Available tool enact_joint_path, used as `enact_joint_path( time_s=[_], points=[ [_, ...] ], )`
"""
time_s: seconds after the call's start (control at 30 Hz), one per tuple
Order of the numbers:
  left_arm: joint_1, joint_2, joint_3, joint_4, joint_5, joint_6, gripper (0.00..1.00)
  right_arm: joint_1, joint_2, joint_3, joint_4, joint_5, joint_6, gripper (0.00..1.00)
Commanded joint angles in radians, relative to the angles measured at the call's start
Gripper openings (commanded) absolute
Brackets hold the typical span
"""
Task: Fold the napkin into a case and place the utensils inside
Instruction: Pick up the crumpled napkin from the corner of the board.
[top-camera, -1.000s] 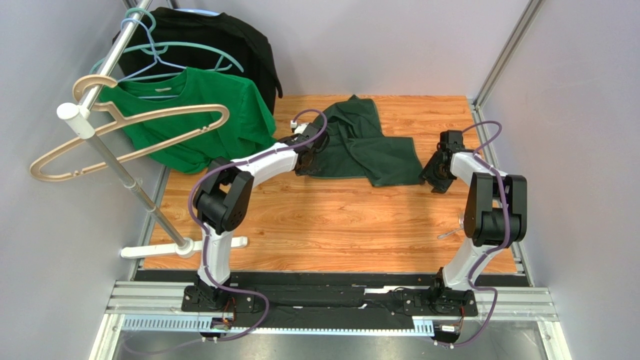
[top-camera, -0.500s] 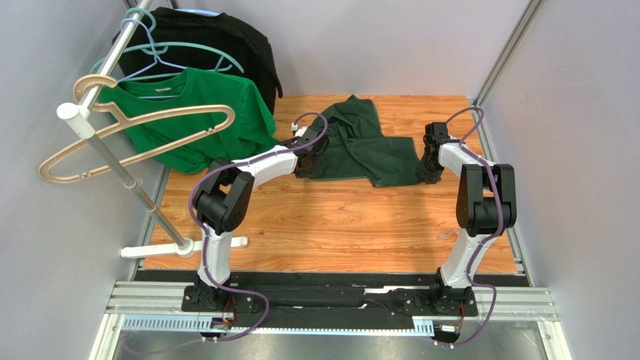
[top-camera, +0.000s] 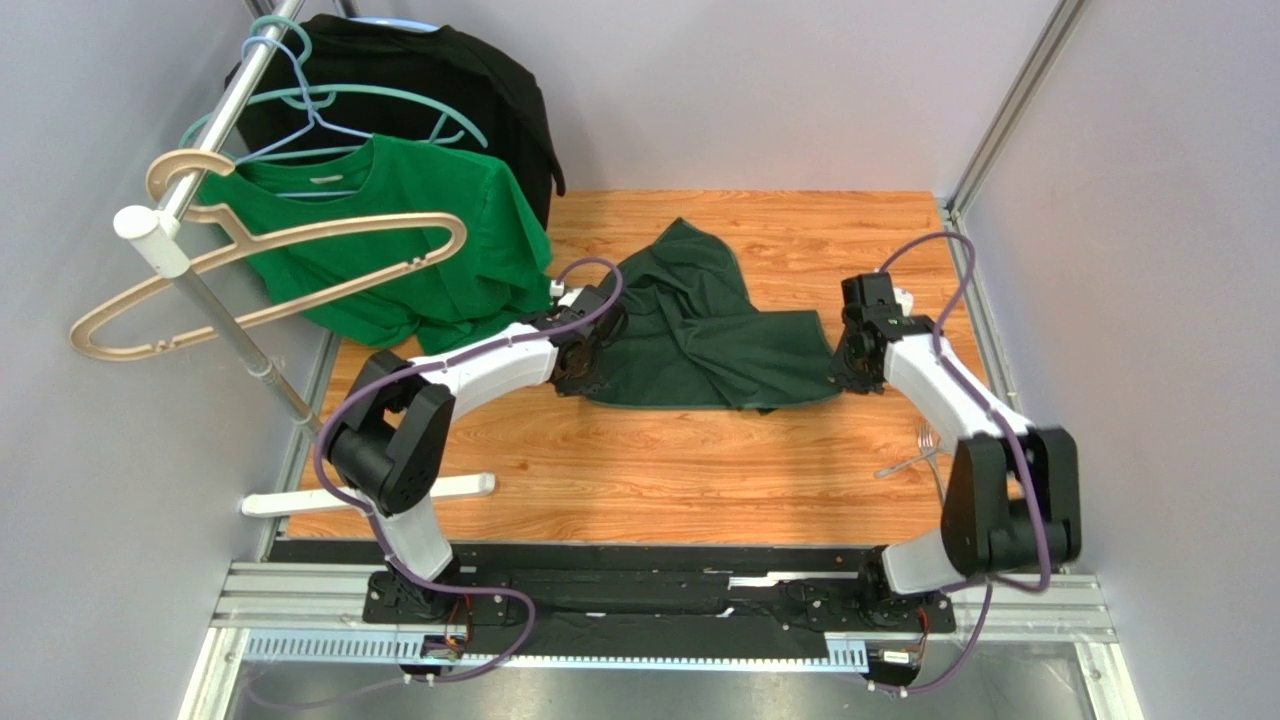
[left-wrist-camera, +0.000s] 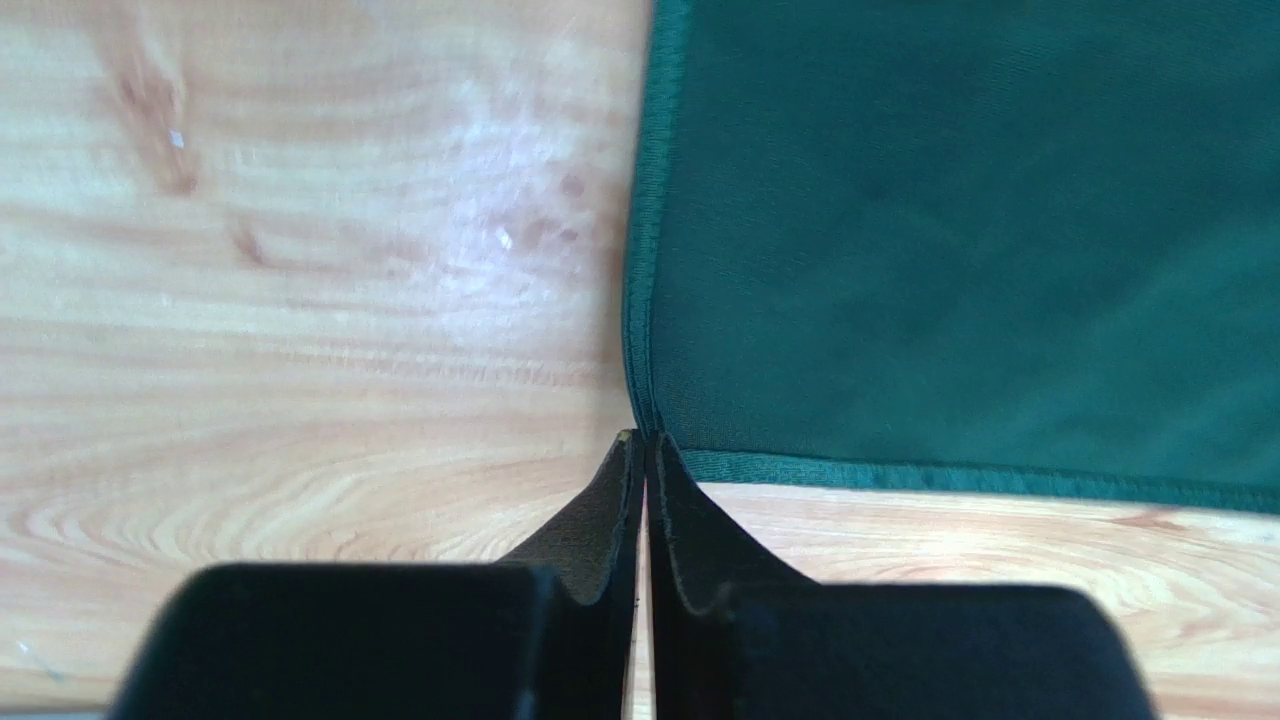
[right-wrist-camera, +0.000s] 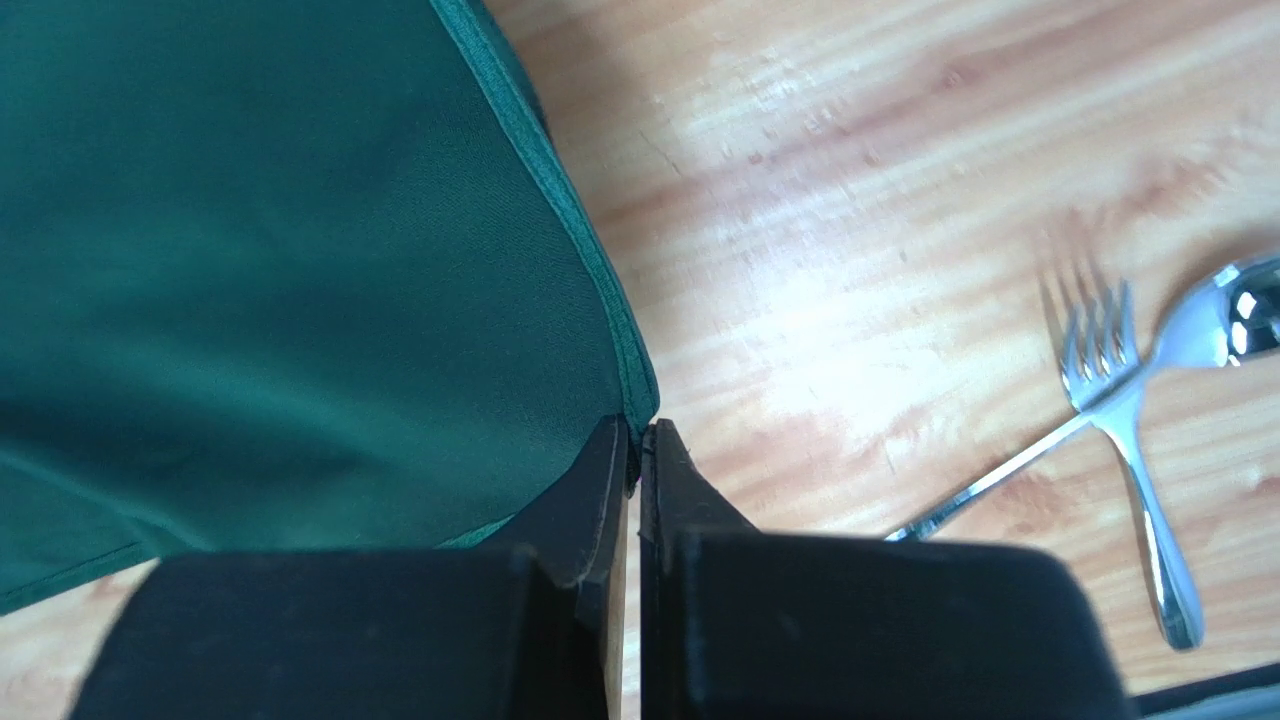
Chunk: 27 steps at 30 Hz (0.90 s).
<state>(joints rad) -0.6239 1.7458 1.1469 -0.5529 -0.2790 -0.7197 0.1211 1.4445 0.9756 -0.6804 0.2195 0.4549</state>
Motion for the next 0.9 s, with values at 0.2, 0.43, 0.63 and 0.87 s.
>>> enact_joint_path(
  time_s=[0.2, 0.43, 0.63, 0.87],
  points=[
    [-0.020, 0.061, 0.013, -0.081, -0.020, -0.072, 0.39, 0.006, -0.133, -0.106, 0.015, -0.057, 0.002, 0.00],
    [-0.033, 0.101, 0.034, -0.082, -0.068, -0.083, 0.45, 0.006, -0.141, -0.113, 0.024, -0.069, -0.009, 0.00],
    [-0.040, 0.054, 0.016, -0.068, -0.100, -0.101, 0.39, 0.006, -0.139, -0.117, 0.024, -0.066, -0.015, 0.00],
    [-0.050, -0.052, -0.016, -0.068, -0.157, -0.133, 0.41, 0.006, -0.138, -0.113, 0.021, -0.066, -0.018, 0.00]
  ],
)
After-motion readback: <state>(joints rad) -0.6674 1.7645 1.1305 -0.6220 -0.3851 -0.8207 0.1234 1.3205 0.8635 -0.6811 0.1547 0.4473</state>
